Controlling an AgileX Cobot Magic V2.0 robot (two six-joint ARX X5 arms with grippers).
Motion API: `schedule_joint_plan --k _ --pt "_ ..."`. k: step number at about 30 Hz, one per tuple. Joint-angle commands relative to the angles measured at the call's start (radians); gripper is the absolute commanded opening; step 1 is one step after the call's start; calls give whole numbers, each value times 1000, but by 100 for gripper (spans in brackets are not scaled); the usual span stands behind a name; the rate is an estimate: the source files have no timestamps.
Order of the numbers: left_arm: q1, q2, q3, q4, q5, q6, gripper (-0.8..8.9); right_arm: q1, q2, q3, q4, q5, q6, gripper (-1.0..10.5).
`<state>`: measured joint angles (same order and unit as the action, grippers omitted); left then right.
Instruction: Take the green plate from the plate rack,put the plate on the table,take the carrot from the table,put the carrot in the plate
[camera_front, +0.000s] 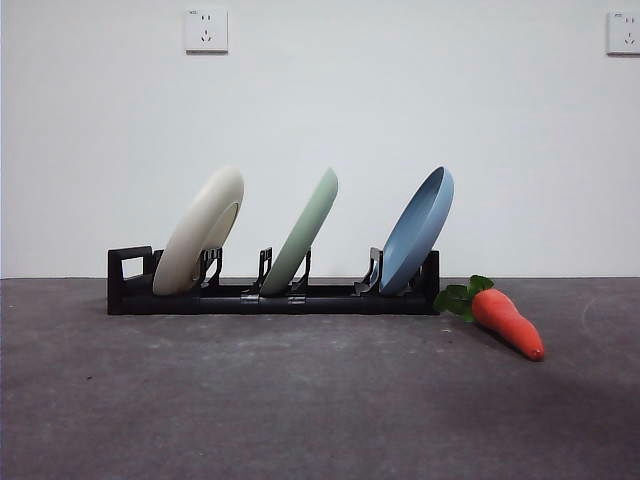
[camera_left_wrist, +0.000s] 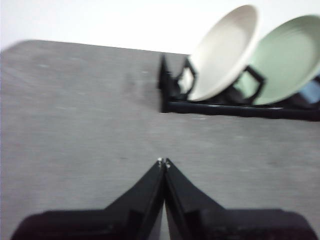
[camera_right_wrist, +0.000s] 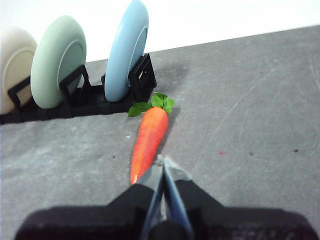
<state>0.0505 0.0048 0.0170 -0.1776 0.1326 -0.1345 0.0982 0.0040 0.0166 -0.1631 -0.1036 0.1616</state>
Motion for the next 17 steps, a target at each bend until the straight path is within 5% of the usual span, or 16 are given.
schedule_joint_plan --k 1,8,17 --pt "3 -2 3 5 97 -74 -8 1 -3 -3 3 -2 93 -5" --pt "3 5 100 -37 183 -179 -8 1 1 91 5 -4 199 -9" --pt "3 100 286 -130 313 -186 -8 1 128 322 -126 -102 175 -10"
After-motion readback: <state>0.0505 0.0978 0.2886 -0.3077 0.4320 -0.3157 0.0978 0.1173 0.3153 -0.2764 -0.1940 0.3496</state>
